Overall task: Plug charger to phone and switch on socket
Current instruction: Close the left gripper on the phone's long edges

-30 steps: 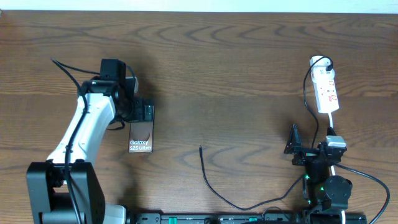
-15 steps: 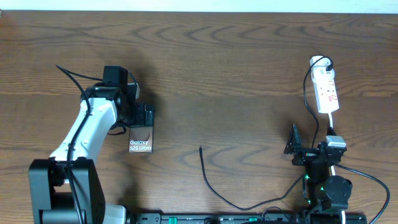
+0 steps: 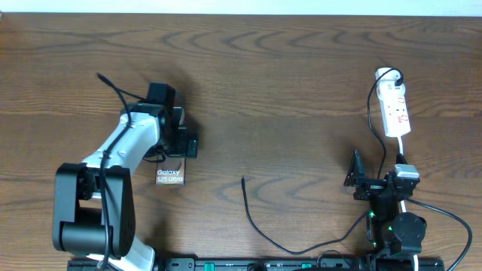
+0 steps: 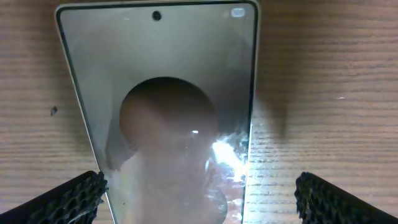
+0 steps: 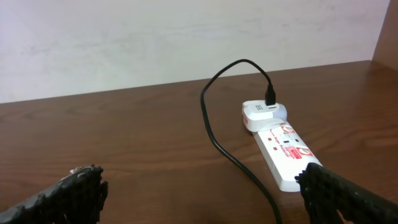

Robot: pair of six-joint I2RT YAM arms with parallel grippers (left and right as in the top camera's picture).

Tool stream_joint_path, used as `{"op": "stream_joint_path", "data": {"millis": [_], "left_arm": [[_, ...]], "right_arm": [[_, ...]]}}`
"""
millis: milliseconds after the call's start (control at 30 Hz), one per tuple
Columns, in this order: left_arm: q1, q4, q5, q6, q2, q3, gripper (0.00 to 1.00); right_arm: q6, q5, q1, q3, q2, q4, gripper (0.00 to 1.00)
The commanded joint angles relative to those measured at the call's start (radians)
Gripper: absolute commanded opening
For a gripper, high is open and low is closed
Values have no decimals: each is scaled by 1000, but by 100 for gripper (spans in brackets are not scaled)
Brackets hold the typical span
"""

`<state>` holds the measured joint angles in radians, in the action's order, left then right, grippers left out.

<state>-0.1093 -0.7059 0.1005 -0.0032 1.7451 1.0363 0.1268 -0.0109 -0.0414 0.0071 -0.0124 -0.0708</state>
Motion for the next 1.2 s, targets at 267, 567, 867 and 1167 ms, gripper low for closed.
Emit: {"op": "stream_joint_path", "data": {"millis": [267, 567, 867, 1167], "left_arm": [[-3, 15, -90, -35, 0, -10, 100], [-3, 49, -83, -39, 0, -63, 100], [-3, 61, -82, -40, 0, -77, 100], [-3, 61, -37, -43, 0, -77, 100]], "right_arm": [[15, 5, 10, -2, 5, -5, 99], [15, 5, 10, -2, 5, -5, 99], [15, 5, 10, -2, 5, -5, 99], [15, 5, 10, -2, 5, -5, 99]]}}
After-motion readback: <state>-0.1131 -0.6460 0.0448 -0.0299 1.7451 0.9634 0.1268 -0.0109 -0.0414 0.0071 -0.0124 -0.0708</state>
